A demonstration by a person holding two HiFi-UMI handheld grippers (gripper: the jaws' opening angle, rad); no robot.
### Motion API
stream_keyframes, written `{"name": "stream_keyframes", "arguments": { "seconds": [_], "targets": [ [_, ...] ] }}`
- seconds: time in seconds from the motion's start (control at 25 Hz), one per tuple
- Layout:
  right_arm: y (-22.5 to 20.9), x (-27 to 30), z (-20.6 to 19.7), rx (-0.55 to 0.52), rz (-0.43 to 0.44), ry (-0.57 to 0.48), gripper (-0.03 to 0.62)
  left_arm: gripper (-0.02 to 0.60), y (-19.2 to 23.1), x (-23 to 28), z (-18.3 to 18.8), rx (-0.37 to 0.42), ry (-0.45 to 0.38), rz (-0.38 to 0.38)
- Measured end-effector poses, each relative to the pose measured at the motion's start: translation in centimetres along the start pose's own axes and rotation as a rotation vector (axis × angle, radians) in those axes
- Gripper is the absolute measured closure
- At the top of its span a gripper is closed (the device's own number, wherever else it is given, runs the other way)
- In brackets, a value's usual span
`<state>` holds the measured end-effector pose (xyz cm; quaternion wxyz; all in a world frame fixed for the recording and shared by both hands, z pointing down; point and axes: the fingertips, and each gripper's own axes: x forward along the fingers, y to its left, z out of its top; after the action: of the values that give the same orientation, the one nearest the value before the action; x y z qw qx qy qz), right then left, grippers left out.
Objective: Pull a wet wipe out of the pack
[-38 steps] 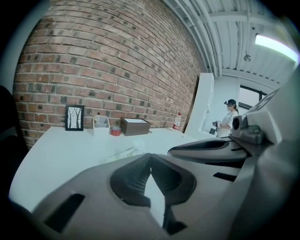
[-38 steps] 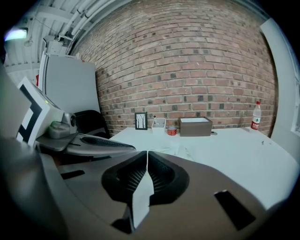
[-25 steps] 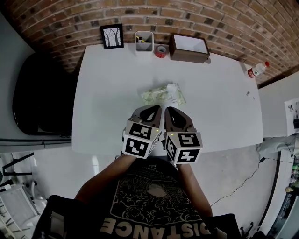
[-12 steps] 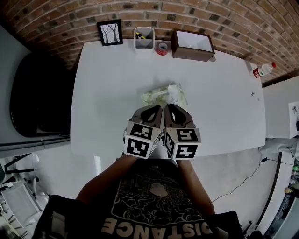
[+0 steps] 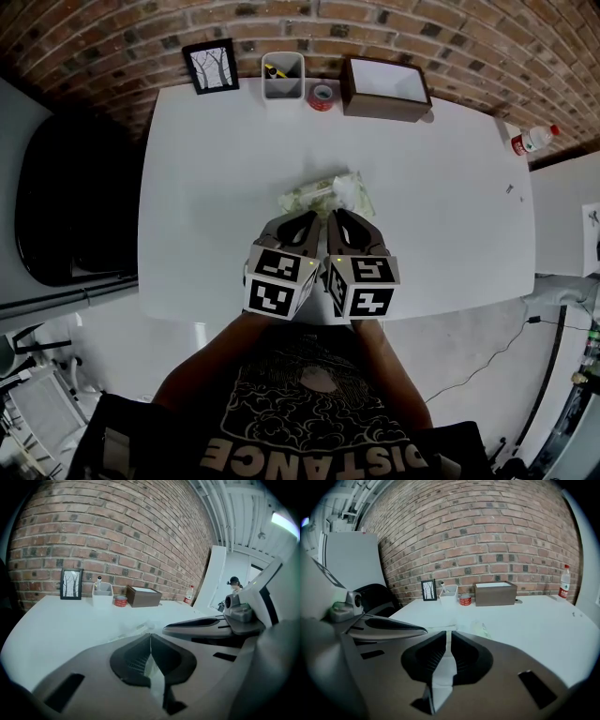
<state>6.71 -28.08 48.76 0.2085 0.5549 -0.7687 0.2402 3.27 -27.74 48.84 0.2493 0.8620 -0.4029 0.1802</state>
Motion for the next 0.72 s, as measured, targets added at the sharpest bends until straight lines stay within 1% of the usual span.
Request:
{"name": "stream_keyframes", "arguments": {
  "seconds": [0.16,0.32,0.6,0.72],
  "targets": [
    [-0.1,0.3,-0.2,0.009,0.007,0.006,0.565,0.568,0.3,0.3,0.0,-0.013,0.003,-0.002],
    [-0.2,0.5,-0.4,0.03,0.017,0.017,0.528,0.568,0.6,0.5,0.0,-0.021,0.006,-0.004],
    [-0.6,1.3,-0.7,0.077,0.005,0.034,0.526,0.568,0.5,0.8,-0.3,-0.021,0.018,-0.015],
    [-0.8,1.4,-0.7,0.078,-0.006,0.035,0.536,0.568,0.5,0.7,-0.4,-0.017,0.02,-0.013]
  ]
}}
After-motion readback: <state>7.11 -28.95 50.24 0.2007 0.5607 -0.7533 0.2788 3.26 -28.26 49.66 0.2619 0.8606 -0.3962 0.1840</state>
